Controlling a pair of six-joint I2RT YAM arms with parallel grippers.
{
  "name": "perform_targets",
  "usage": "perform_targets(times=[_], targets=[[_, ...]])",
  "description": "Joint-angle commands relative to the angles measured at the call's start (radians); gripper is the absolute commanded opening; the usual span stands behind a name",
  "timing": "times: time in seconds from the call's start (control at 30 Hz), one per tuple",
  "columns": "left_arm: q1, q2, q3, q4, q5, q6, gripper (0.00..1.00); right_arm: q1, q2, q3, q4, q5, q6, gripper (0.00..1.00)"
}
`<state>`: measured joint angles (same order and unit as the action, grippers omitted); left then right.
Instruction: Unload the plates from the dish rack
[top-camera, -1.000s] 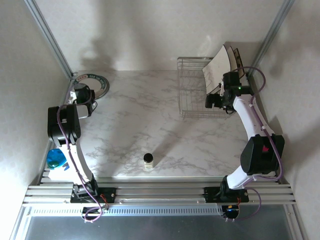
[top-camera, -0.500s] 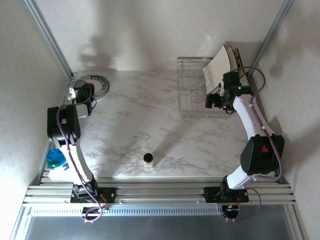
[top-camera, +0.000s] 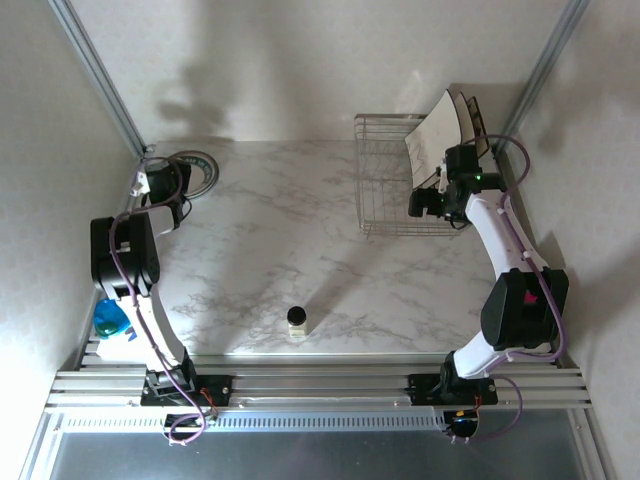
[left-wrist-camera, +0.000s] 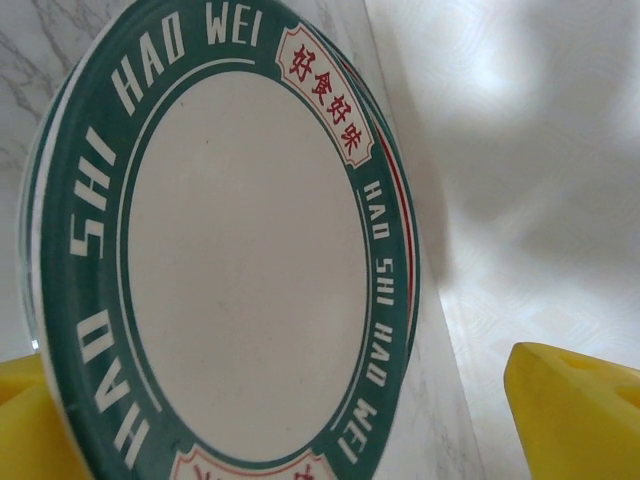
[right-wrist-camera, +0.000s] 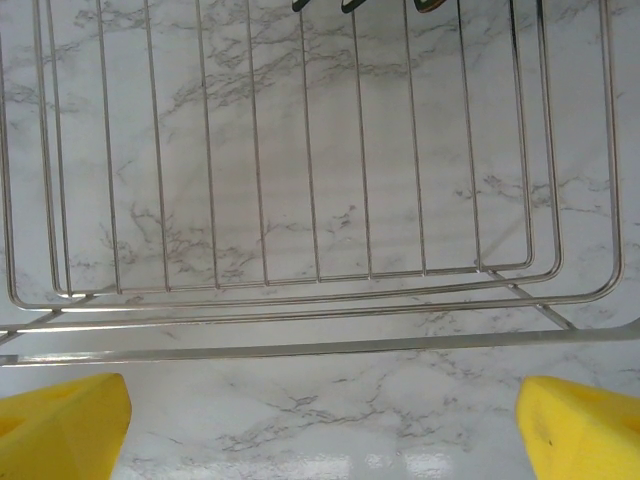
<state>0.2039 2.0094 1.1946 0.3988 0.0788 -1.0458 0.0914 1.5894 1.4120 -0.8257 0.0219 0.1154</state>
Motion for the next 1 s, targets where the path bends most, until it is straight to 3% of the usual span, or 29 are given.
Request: perform_targets(times=[0.0, 0.1, 0.97], targets=[[-0.008, -0.078, -0.012, -0.049, -0.047, 0.043, 0.96, -0.006, -0.03, -0.013, 0.014, -0.019, -0.001, 0.99], [-0.012, -0.115, -0.014, -0.083, -0.066, 0.066, 0.99, -0.005, -0.026, -0.009, 0.014, -0.028, 0.003, 0.99], [-0.031, -0.307, -0.095, -0.191, -0.078, 0.207, 1.0, -0.004, -0.035, -0.053, 0.065, -0.07, 0.013, 0.99]])
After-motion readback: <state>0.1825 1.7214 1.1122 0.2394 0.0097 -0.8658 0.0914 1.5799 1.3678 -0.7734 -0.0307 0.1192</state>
